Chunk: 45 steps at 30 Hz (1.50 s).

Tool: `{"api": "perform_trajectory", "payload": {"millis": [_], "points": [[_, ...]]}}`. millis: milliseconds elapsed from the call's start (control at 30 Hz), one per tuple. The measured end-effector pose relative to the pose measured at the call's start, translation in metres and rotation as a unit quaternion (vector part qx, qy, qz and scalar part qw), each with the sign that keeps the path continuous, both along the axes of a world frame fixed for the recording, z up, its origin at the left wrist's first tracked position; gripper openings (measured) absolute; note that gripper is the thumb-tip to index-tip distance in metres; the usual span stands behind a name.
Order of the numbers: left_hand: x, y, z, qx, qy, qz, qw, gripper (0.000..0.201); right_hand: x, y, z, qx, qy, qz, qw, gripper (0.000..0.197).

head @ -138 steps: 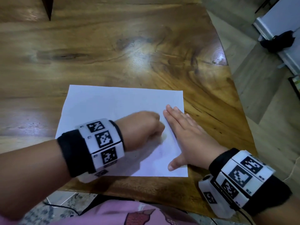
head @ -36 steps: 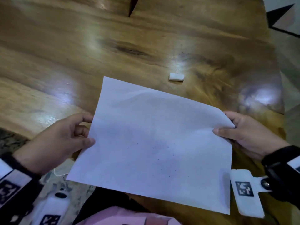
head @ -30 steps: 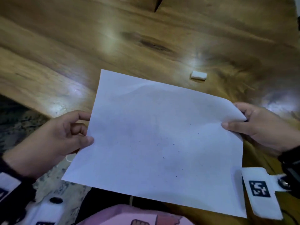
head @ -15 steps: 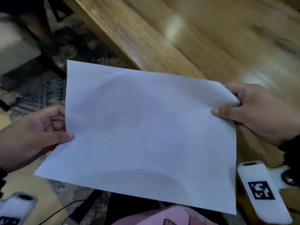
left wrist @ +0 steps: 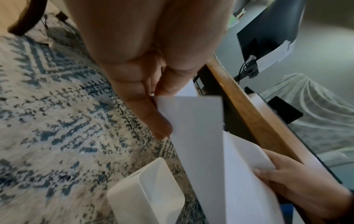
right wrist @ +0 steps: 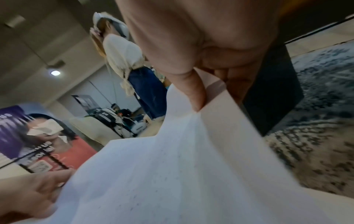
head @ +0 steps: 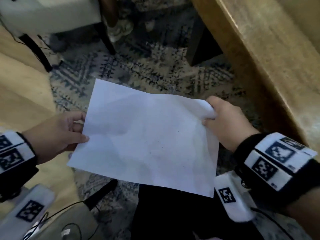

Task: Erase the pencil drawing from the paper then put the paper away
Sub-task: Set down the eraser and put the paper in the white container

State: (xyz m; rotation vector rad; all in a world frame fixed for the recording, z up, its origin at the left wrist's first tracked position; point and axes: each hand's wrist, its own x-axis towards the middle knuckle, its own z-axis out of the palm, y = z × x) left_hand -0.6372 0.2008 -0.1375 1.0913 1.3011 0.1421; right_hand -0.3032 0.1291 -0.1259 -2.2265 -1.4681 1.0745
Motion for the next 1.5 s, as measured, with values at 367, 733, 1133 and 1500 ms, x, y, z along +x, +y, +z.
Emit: {"api": "perform_trajectory", "payload": {"millis": [367, 733, 1133, 1500], "points": [[0.017, 0.0, -0.107, 0.01, 0.087, 0.008, 0.996, 0.042, 0.007, 0.034, -0.172, -0.106, 0.081, -0.159, 0.978, 0.071], [0.071, -0.012, -0.166, -0.029, 0.054, 0.084, 0.995, 0.038, 0.029, 0.045, -0.312, -0.102, 0.165, -0.236, 0.952, 0.057], [0.126, -0.018, -0.183, -0.021, 0.156, 0.034, 0.987, 0.044, 0.014, 0.022, -0.272, -0.084, 0.161, -0.026, 0.983, 0.06], [0.143, -0.028, -0.189, -0.03, 0.114, 0.048, 0.992, 0.037, -0.002, 0.007, -0.317, -0.305, -0.034, 0.073, 0.949, 0.065]]}}
